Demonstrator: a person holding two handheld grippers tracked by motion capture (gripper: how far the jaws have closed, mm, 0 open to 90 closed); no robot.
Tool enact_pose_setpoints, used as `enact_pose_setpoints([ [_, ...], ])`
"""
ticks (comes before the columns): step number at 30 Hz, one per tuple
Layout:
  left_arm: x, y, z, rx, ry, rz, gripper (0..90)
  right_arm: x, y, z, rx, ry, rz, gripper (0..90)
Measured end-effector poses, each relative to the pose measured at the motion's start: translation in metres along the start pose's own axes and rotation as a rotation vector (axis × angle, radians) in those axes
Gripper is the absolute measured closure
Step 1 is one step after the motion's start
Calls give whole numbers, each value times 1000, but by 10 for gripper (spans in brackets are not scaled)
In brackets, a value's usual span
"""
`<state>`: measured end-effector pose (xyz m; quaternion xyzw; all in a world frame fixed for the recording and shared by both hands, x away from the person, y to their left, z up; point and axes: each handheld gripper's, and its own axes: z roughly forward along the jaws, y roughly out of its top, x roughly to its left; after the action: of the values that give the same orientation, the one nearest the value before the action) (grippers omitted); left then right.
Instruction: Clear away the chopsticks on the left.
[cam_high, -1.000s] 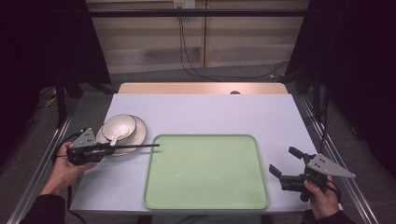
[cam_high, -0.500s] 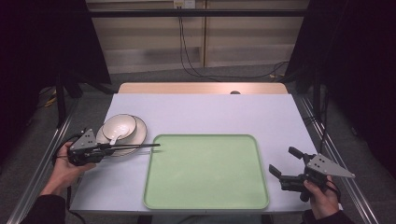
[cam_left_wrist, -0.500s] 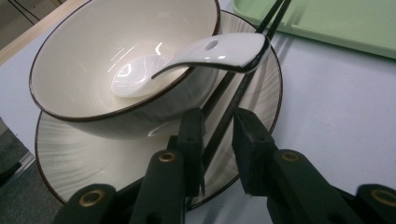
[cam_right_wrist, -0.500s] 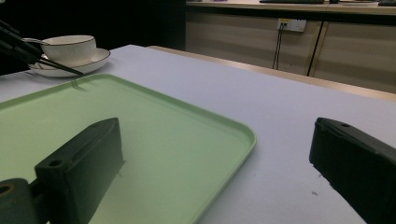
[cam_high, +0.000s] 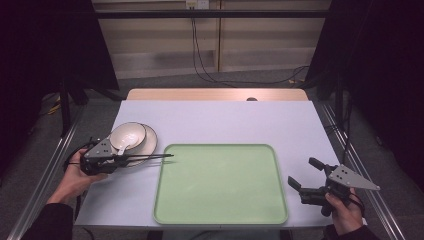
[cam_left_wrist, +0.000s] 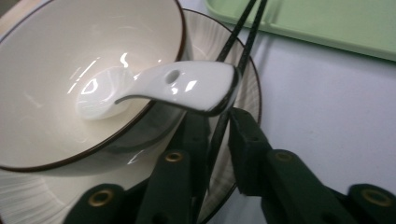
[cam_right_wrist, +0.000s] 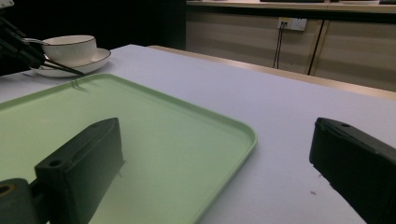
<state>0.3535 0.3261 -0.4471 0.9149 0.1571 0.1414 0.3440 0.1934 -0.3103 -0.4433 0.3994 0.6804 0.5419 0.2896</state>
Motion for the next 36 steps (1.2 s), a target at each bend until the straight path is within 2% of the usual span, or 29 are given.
enact_pose_setpoints([
  [6, 2, 3, -2, 30, -40, -4, 854, -1, 0, 0, -1, -2, 0, 23],
  [8, 4, 3, -2, 27, -58, -18, 857, -1, 0, 0, 0, 1, 1, 23],
  [10, 3, 3, -2, 16, -52, -34, 859, -1, 0, 0, -3, 4, -4, 23],
  [13, 1, 6, -5, 19, -73, -52, 859, -1, 0, 0, 0, 0, -1, 23],
  [15, -2, 7, -5, 9, -67, -75, 859, -1, 0, 0, 0, 2, 0, 23],
  [16, -2, 7, -7, 15, -73, -74, 859, 0, 0, 0, -2, 1, -2, 23],
  [18, -5, 8, -10, -2, -65, -89, 860, 0, 0, 0, -2, 1, -1, 23],
  [20, -7, 7, -12, -29, -52, -117, 860, 0, 0, 0, -1, 3, 1, 23],
  [21, -8, 7, -15, -17, -57, -121, 860, 0, 0, 0, -1, 2, 1, 23],
  [26, -13, 10, -25, -46, -41, -189, 860, 0, 0, 0, -1, 6, 1, 23],
  [28, -18, 11, -31, -53, -26, -232, 860, 0, 0, 1, -3, 3, 2, 23],
  [29, -18, 11, -31, -53, -26, -232, 860, 1, 0, 0, -3, 4, 2, 23],
  [30, -22, 11, -35, -55, -19, -262, 860, 1, 0, 0, -4, 4, 3, 23],
  [31, -22, 11, -35, -55, -19, -262, 860, 1, 0, 0, -4, 4, 3, 23],
  [33, -29, 10, -39, -62, 10, -300, 860, 1, 1, 0, -5, 4, 1, 23],
  [35, -34, 10, -42, -63, 17, -318, 859, 0, 0, 0, -4, 10, -9, 23],
  [36, -40, 10, -44, -63, 24, -345, 860, 0, 0, 0, -5, 10, -10, 23],
])
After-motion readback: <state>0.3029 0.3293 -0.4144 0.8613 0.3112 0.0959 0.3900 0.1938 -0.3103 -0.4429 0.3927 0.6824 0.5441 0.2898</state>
